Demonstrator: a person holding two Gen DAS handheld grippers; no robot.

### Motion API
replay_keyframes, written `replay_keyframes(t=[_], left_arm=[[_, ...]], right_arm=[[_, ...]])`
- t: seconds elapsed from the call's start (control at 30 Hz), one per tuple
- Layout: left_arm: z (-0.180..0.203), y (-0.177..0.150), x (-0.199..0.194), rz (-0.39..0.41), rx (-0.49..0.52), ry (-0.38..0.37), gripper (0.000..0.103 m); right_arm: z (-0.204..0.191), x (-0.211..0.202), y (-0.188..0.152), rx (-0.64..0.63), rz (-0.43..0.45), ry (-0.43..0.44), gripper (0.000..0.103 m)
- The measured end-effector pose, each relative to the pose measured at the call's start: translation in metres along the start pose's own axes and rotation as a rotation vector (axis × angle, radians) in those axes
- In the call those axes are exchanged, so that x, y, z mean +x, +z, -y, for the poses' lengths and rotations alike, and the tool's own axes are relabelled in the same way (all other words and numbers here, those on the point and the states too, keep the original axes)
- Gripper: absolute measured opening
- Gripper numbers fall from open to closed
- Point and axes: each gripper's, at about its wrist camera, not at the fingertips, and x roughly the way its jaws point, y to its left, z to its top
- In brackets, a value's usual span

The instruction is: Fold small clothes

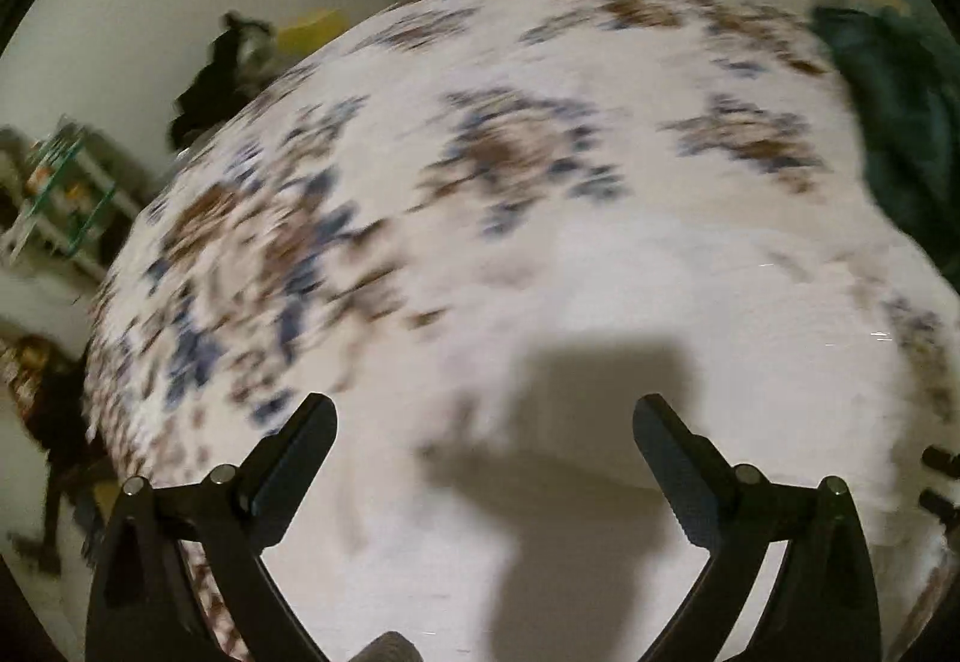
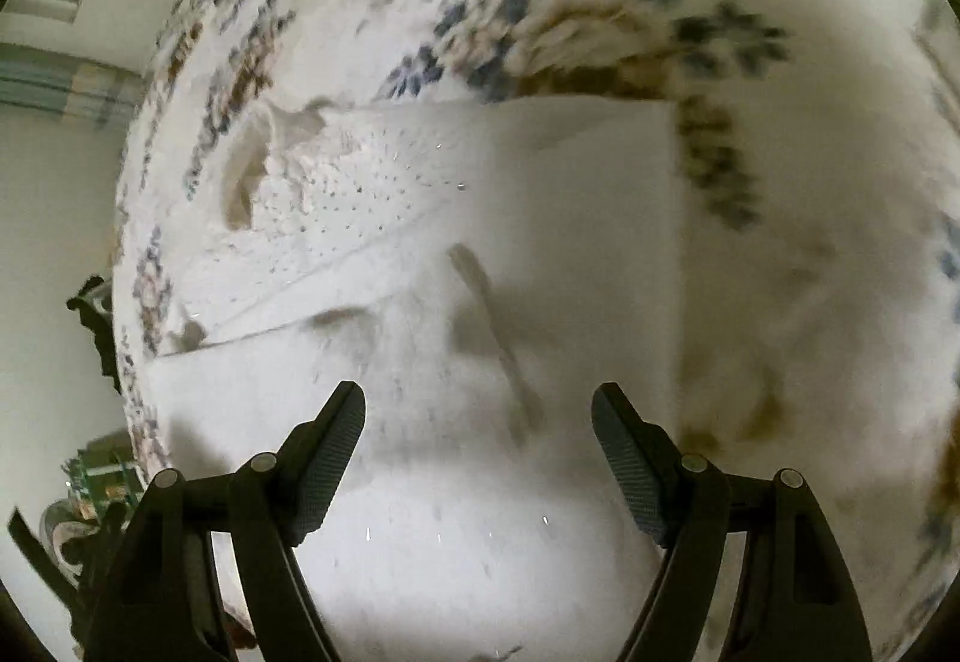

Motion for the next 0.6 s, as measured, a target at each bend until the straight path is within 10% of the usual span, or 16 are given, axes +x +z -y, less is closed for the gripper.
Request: replay_keyframes(t=[0.07, 0.1, 0.37, 0.6], left_arm=[[-0.017, -0.005, 0.01, -0.016, -0.021, 0.029, 0.101], [-0.024, -0.006, 0.013, -0.019, -0.028, 0.04, 0.101], [-0.033, 0.013, 0.034, -0.026, -0.062, 0.0, 0.101], [0.009, 0.049, 0.069, -0.027, -0.021, -0.09, 0.101]], right_arm=[[-0.01, 0.028, 0.011, -0.018, -0.038, -0.014, 0.056], [-0.015, 0.035, 0.013, -0.031, -0.035, -0.018, 0.01], [-0.024, -0.041, -0.001, -0.086, 0.237, -0.253, 0.007], [0.011, -0.015, 0.02, -0.073, 0.151, -0.36, 0.008]])
